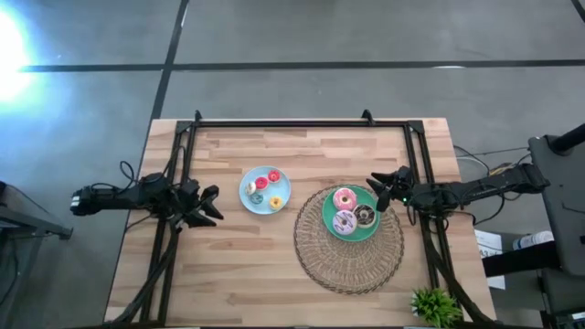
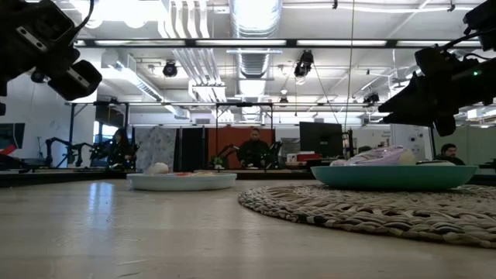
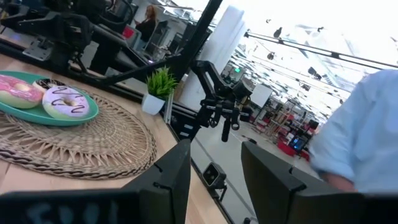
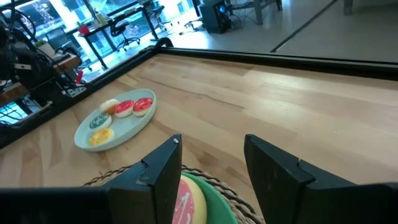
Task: Pick & Place donuts
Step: Return to Home Position
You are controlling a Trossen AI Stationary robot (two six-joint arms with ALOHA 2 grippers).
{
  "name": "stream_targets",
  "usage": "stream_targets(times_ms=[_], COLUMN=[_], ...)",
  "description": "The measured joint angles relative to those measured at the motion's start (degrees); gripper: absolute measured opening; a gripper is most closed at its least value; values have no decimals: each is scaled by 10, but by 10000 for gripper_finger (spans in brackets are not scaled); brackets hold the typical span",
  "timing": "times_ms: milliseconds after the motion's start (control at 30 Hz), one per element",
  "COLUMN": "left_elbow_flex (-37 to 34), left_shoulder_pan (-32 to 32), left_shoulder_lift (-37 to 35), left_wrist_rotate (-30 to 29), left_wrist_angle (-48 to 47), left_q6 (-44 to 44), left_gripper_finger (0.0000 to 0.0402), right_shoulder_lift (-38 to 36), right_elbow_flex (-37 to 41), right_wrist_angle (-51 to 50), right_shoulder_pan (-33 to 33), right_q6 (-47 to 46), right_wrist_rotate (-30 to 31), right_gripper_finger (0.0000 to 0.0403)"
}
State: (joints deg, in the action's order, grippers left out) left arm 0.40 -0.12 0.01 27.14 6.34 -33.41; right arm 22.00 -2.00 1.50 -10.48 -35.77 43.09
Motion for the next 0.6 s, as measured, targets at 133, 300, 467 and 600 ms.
stream_targets(times_ms=[133, 300, 467, 600], left_elbow_flex=[0, 0, -1, -1], left_shoulder_pan=[0, 0, -2, -6], left_shoulder_lift=[0, 0, 0, 0], left_wrist_rotate=[0, 0, -23, -151], left_wrist_angle=[0, 0, -24, -41], left_q6=[0, 17, 266, 307], left_gripper_finger=[117, 117, 117, 117], right_shoulder_lift=[0, 0, 0, 0], right_elbow_flex=[0, 0, 0, 0], right_wrist_angle=[0, 0, 0, 0], right_shoulder_pan=[0, 0, 0, 0], right_q6=[0, 0, 0, 0], right_wrist_rotate=[0, 0, 0, 0], right_gripper_finger=[167, 167, 166, 166])
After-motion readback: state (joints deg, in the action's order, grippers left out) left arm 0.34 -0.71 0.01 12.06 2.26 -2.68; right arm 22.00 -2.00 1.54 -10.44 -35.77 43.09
